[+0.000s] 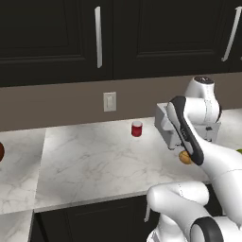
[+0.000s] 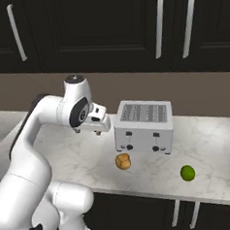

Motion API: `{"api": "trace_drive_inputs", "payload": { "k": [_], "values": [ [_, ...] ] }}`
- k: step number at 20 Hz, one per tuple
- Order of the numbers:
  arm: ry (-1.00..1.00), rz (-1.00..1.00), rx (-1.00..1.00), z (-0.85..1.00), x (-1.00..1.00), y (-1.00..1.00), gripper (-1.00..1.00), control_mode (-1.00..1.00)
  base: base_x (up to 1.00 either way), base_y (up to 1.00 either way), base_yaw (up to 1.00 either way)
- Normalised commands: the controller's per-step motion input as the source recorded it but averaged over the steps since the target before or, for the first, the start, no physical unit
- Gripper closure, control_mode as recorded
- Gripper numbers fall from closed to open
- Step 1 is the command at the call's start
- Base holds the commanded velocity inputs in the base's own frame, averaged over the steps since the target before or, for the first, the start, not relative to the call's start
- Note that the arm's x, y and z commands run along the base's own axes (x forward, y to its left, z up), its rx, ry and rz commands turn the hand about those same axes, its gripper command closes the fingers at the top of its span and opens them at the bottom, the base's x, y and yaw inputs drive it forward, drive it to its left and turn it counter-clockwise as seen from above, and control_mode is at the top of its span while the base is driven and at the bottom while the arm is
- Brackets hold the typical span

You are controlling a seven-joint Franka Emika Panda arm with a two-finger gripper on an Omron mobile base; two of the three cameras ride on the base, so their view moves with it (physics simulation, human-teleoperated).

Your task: Place the potato and lime inside the fridge drawer. Close the drawer after placing the vegetables.

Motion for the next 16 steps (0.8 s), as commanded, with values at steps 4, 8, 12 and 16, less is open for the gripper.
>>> {"api": "trace_drive_inputs", "payload": {
  "k": [4,8,12,16],
  "values": [
    [0.01,0.00,0.00,-0.57,0.00,-0.27,-1.00,-1.00,0.00,0.00,0.00],
    [0.00,0.00,0.00,-0.53,0.00,-0.20,-1.00,-1.00,0.00,0.00,0.00],
    [0.00,0.00,0.00,-0.38,0.00,-0.13,-1.00,-1.00,0.00,0.00,0.00],
    [0.00,0.00,0.00,-0.10,-0.02,-0.41,-1.00,-1.00,0.00,0.00,0.00]
  ]
}}
